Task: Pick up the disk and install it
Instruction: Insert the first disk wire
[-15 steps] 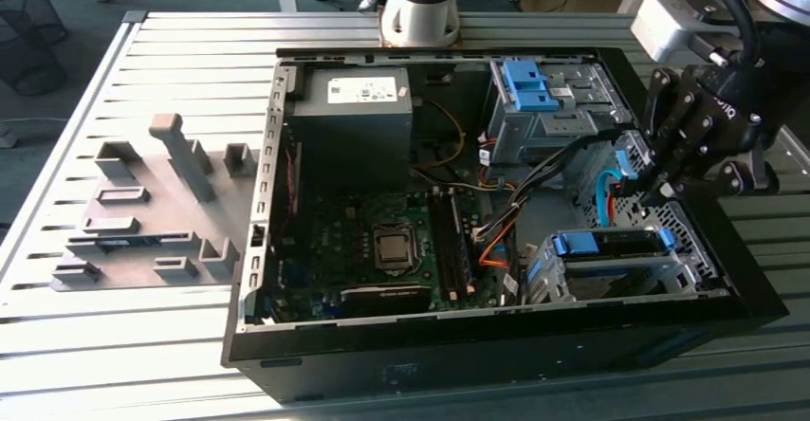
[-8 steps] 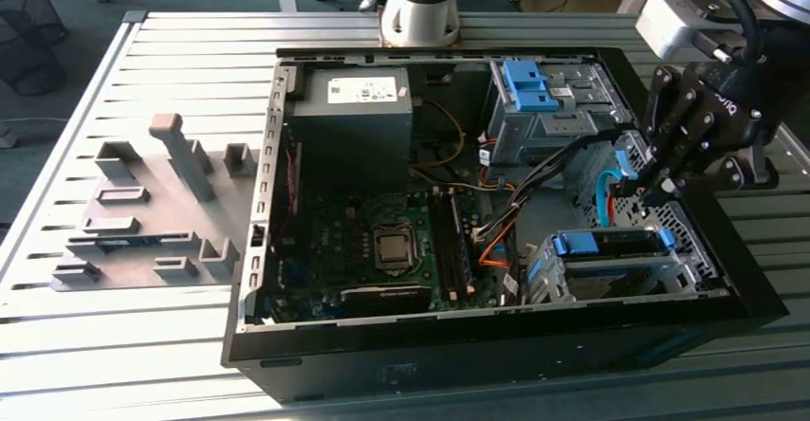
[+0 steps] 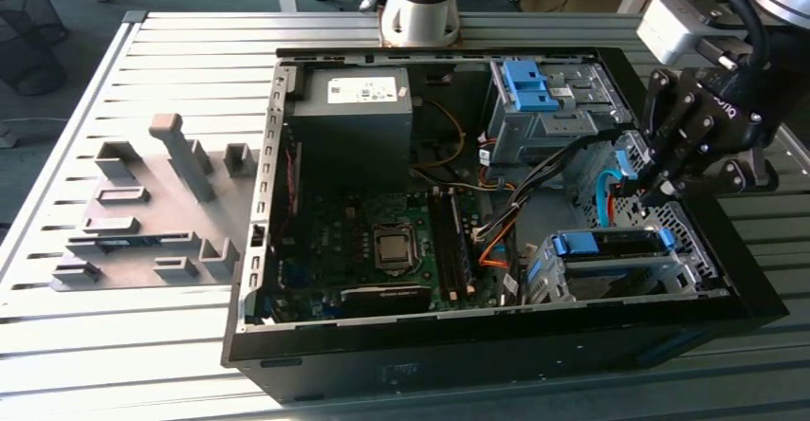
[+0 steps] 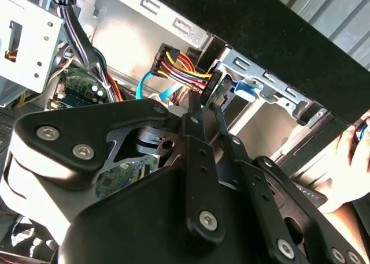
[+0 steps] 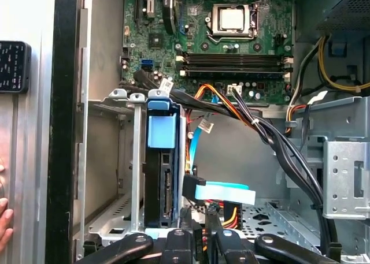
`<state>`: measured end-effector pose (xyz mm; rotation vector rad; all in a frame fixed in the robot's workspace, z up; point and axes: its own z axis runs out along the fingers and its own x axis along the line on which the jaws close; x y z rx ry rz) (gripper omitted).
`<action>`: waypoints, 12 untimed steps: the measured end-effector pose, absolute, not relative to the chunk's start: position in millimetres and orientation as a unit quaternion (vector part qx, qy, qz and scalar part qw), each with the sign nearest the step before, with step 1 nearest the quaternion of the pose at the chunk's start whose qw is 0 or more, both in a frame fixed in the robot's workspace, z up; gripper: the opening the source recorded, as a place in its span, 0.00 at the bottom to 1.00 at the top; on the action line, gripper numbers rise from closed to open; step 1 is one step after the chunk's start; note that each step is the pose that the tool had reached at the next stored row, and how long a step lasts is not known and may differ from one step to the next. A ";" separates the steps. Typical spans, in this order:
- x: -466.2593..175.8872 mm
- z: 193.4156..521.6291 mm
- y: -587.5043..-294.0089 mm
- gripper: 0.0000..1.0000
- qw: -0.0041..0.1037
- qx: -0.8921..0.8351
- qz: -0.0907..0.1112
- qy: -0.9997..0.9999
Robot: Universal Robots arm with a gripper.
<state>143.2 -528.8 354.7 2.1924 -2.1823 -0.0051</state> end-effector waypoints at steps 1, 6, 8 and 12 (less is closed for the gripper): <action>143.8 354.7 -528.8 0.24 0.025 0.708 -0.002 -0.705; 147.0 354.6 -528.8 0.24 0.026 0.708 -0.004 -0.705; 149.3 354.7 -528.8 0.24 0.029 0.708 -0.007 -0.705; 152.8 354.4 -528.7 0.24 0.035 0.708 -0.012 -0.705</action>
